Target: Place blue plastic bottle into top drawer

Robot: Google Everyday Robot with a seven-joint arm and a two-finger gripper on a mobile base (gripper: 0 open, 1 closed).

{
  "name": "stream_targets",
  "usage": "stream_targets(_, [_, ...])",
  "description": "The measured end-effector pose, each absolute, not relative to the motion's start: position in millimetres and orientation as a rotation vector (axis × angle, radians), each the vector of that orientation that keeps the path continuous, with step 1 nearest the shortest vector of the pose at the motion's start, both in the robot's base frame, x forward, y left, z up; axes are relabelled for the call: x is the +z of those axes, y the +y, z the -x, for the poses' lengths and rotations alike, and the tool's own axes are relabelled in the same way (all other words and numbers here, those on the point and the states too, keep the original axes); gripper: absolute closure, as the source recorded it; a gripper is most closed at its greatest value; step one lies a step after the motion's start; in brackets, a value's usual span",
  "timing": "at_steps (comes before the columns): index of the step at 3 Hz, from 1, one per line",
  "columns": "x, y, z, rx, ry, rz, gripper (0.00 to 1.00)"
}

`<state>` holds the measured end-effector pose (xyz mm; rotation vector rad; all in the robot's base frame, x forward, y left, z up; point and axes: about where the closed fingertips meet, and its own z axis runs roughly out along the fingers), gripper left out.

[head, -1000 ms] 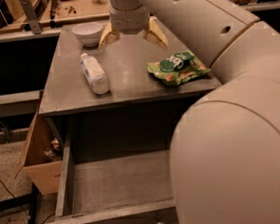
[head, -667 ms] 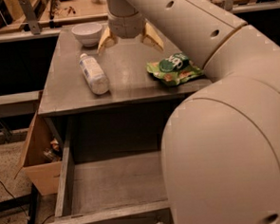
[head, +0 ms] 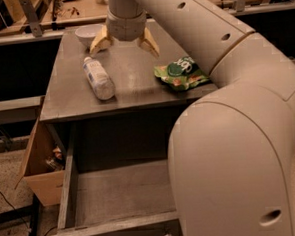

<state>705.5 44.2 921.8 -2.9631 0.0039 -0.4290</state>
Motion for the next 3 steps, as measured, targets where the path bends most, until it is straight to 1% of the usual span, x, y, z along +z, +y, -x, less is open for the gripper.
stream_targets(1, [923.8, 91.5, -702.1, -0.33, -0.177, 2.838, 0.0])
stream_targets(2, [908.8, 149.1, -705.0, -0.243, -0.386, 2.767, 0.0])
stream_targets(3, [879.7, 173.5, -721.4, -0.225, -0.466, 2.803, 0.0])
